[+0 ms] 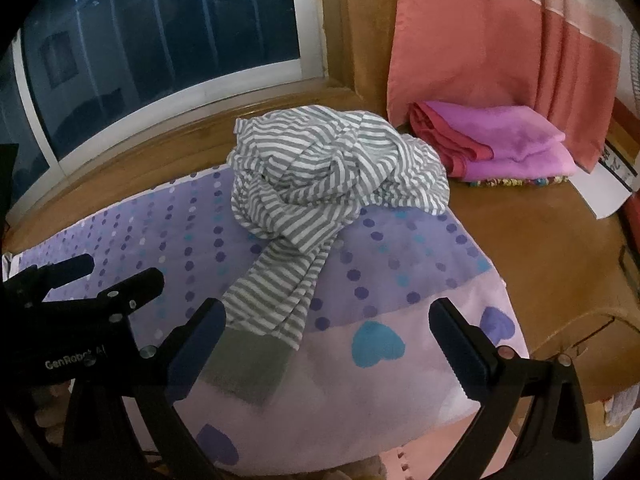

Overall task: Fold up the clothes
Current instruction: 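Move both grippers toward the crumpled grey striped garment on the bed, then grasp the striped garment with both grippers and lift it off the bed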

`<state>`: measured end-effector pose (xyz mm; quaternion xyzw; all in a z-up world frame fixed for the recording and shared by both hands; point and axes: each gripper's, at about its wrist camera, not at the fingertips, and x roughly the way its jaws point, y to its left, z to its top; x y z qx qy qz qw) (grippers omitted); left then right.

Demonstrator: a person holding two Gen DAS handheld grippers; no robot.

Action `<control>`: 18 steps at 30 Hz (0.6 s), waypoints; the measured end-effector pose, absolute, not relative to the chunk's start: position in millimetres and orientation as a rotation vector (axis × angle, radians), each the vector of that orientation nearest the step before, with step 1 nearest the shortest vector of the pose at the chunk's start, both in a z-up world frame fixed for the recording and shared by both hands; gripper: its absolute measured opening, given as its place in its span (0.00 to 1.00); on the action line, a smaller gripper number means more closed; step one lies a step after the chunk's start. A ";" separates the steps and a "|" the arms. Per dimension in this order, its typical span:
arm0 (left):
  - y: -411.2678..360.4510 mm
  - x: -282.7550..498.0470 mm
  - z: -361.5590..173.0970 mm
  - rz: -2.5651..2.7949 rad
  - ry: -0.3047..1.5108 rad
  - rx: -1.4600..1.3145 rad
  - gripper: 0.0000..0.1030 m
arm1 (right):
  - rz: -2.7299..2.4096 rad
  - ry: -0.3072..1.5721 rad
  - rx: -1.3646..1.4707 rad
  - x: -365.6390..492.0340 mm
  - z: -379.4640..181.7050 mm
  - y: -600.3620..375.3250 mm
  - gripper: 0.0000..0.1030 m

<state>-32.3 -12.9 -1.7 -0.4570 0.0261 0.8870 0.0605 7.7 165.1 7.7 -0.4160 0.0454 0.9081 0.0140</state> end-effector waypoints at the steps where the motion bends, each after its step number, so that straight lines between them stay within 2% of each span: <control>1: -11.3 -33.7 -2.0 2.686 0.078 -1.386 0.99 | 2.830 0.138 -1.300 5.4 7.5 166.4 1.00; 18: 32.2 -70.8 -22.5 2.686 0.074 -1.545 0.99 | 2.854 0.159 -1.435 -44.6 -13.4 216.6 1.00</control>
